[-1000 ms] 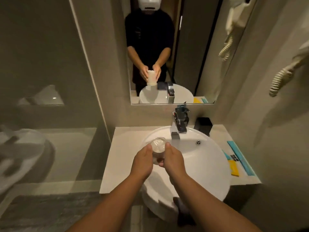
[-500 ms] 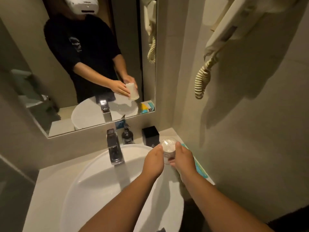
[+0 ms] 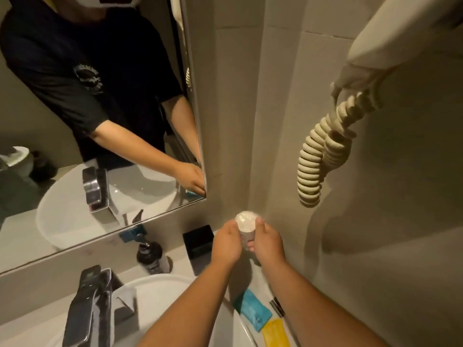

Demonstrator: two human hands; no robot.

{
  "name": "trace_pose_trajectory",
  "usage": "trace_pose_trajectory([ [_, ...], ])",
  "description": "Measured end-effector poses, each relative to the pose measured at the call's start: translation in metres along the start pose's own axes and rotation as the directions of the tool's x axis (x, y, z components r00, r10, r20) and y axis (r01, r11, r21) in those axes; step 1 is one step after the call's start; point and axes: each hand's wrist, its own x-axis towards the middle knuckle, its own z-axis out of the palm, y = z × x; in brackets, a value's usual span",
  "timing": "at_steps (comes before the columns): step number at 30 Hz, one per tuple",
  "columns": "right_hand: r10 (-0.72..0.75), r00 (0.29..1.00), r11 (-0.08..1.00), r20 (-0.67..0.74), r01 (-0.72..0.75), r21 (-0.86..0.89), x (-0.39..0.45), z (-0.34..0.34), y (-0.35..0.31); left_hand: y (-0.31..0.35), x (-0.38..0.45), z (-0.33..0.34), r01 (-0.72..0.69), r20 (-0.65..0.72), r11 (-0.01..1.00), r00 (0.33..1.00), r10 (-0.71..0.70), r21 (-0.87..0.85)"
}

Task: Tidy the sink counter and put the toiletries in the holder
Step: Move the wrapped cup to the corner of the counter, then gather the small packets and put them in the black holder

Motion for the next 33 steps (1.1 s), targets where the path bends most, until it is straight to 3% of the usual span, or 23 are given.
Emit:
trace_pose_trajectory([
  [6, 0.004, 0.999, 0.999, -0.046, -0.007, -0.047, 0.065, 0.036, 0.048, -0.018, 0.037, 0.016, 0.103, -0.036, 0.994, 0.994, -0.105, -0.047],
  [16, 0.0, 1.0, 0.996, -0.027, -0.003, -0.089, 0.071, 0.043, 0.053, -0.03, 0.047, 0.033, 0.218, -0.136, 0.971, 0.964, -0.23, -0.102],
  [26, -0.023, 1.0, 0.998, 0.019, 0.024, -0.062, 0.065, 0.037, 0.043, -0.025, 0.045, 0.035, 0.281, -0.135, 0.944, 0.943, -0.305, -0.172],
  [30, -0.034, 0.997, 0.995, 0.062, 0.04, -0.095, 0.048, 0.02, 0.035, -0.012, 0.03, 0.027, 0.3, -0.095, 0.951, 0.947, -0.306, -0.074],
  [33, -0.085, 0.992, 0.981, 0.094, 0.1, -0.169, 0.017, -0.01, 0.025, -0.007, 0.005, 0.015, 0.206, 0.015, 0.977, 0.978, -0.207, 0.057],
])
